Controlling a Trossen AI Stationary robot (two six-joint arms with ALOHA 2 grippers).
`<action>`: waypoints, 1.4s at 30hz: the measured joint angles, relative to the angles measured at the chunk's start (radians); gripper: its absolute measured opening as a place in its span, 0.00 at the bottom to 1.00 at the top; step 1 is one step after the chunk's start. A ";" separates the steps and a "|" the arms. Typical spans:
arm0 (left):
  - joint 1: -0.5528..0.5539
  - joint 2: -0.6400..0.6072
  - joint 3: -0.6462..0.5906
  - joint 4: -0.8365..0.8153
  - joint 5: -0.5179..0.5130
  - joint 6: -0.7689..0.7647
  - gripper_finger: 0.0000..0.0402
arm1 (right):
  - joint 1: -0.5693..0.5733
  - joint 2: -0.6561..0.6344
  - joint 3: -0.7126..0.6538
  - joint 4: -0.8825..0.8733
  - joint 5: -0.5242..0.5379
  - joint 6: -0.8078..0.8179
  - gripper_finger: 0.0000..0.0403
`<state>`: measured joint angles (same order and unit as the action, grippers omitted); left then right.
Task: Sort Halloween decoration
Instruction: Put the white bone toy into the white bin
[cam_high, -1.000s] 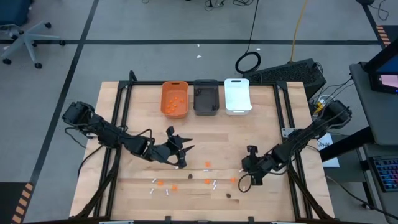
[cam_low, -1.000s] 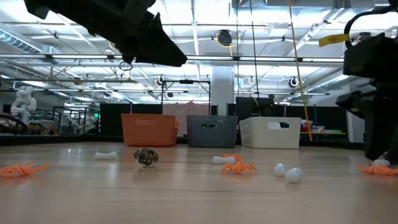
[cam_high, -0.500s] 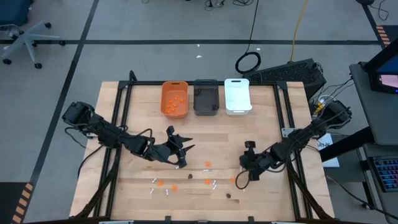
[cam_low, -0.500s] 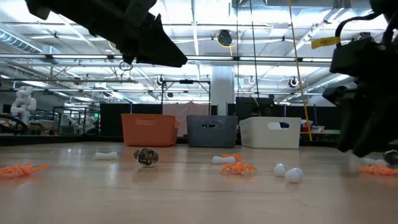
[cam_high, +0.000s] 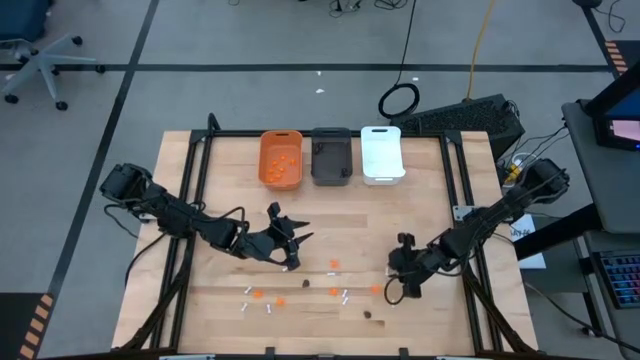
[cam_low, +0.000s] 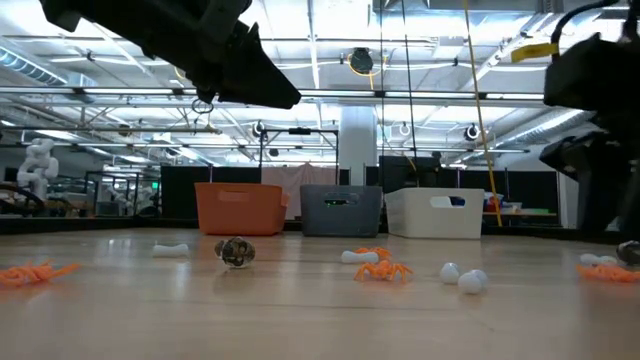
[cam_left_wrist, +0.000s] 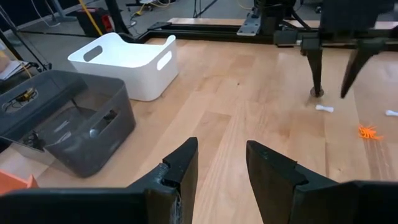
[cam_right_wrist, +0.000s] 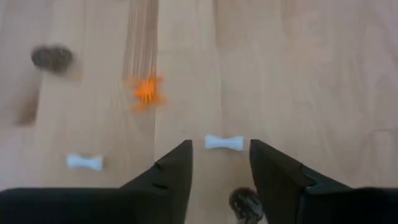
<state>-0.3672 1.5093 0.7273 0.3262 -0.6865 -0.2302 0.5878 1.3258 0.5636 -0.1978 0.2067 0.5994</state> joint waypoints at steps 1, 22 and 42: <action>0.000 0.000 0.000 0.002 0.000 0.000 0.33 | 0.008 0.010 0.000 0.000 0.002 -0.008 0.39; 0.000 0.000 0.000 0.002 0.000 0.001 0.33 | 0.023 0.151 0.003 0.082 0.043 -0.029 0.55; 0.000 0.000 0.000 0.001 -0.003 0.003 0.33 | 0.022 0.143 0.001 0.053 0.037 -0.017 0.34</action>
<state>-0.3672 1.5093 0.7273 0.3271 -0.6891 -0.2276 0.6102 1.4689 0.5650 -0.1444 0.2437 0.5826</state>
